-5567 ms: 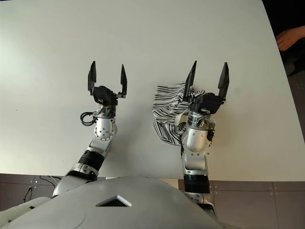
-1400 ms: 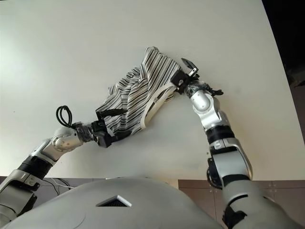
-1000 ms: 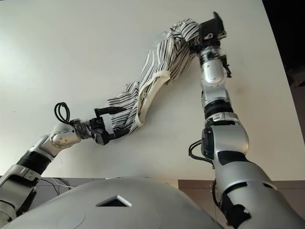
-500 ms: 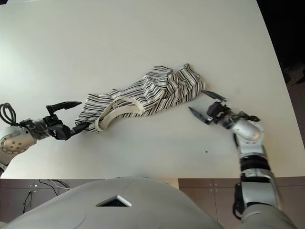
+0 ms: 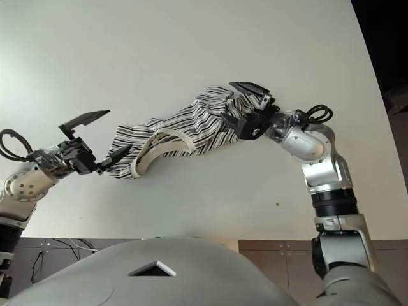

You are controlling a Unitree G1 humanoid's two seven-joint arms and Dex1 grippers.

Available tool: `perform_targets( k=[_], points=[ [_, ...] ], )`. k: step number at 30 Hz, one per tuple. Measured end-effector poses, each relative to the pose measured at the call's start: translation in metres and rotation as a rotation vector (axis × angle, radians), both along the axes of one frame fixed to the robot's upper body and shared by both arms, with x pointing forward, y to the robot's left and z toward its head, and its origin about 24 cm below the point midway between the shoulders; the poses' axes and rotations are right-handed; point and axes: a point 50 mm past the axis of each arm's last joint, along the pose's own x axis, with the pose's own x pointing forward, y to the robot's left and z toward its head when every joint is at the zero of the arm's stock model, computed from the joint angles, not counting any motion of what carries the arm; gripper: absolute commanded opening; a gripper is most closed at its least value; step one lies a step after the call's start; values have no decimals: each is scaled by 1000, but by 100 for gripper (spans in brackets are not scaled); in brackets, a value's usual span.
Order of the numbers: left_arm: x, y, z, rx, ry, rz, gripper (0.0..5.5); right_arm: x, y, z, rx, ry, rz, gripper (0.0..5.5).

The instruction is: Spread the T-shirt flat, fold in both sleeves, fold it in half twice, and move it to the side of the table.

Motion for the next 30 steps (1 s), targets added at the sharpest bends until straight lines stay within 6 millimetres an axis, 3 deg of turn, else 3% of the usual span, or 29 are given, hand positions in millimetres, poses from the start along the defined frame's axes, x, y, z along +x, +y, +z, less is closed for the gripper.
perform_targets(
  k=[5,9,14,18,23,30],
  points=[
    [-1,-5,0,-36,-16,13,449,4,9,-20,-191,-89,74,360],
    [-2,-8,-2,-55,-18,20,449,1,2,-20,-223,-96,100,360],
    [-4,-10,-6,-62,2,14,449,-1,3,-23,-204,-89,108,360],
    [-5,-6,-9,-66,14,39,449,-8,-5,-10,-176,-93,120,360],
    [-5,-9,-12,-89,19,49,449,-8,-12,-17,-208,-51,106,360],
    [-3,-12,-15,-96,20,50,449,1,5,-21,-140,-65,115,360]
  ],
)
